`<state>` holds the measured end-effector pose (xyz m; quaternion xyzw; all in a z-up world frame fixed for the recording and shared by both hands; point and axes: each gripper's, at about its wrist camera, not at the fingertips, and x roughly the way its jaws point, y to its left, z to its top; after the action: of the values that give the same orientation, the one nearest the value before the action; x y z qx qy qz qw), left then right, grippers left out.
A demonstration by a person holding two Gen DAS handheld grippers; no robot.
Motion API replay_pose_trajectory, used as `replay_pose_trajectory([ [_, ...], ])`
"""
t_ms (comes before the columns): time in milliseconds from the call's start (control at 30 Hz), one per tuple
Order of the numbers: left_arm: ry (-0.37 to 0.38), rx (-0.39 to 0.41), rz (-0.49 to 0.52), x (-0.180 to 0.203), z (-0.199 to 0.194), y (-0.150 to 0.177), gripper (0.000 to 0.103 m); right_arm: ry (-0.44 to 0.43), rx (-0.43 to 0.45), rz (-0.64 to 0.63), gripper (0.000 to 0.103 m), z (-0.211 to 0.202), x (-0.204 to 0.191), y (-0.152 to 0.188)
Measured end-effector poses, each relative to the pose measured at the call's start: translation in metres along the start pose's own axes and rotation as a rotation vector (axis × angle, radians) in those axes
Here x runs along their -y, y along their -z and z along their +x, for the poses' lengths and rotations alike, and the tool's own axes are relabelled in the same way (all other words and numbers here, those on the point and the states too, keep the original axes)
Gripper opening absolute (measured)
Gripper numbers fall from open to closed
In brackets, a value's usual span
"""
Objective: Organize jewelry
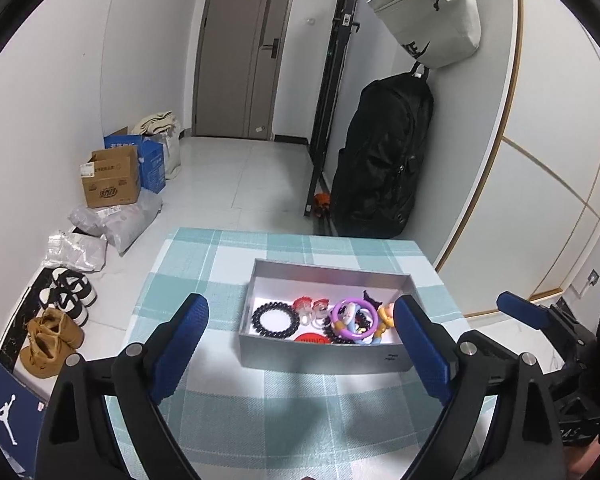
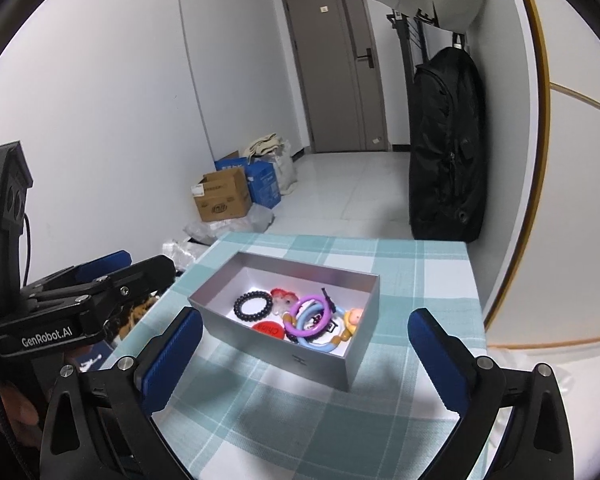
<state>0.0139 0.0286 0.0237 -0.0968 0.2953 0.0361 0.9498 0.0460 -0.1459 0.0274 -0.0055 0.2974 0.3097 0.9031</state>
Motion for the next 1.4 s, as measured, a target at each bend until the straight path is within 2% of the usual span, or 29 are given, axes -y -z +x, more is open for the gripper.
replay_pose_trajectory([
  [267,-0.010,0.002,0.028,0.007,0.000,0.004,0.091,-0.011,0.016,0.013,0.103,-0.001,0.004,-0.002],
  [800,-0.024,-0.016,0.020,0.007,0.002,0.007,0.091,-0.021,0.025,0.024,0.103,-0.001,0.007,-0.004],
  [1067,-0.035,0.011,0.038,0.010,-0.001,0.005,0.091,-0.022,0.036,0.018,0.103,-0.003,0.006,-0.005],
  [1400,-0.024,0.005,0.057,0.016,-0.001,0.005,0.091,-0.020,0.039,0.020,0.103,-0.004,0.008,-0.006],
])
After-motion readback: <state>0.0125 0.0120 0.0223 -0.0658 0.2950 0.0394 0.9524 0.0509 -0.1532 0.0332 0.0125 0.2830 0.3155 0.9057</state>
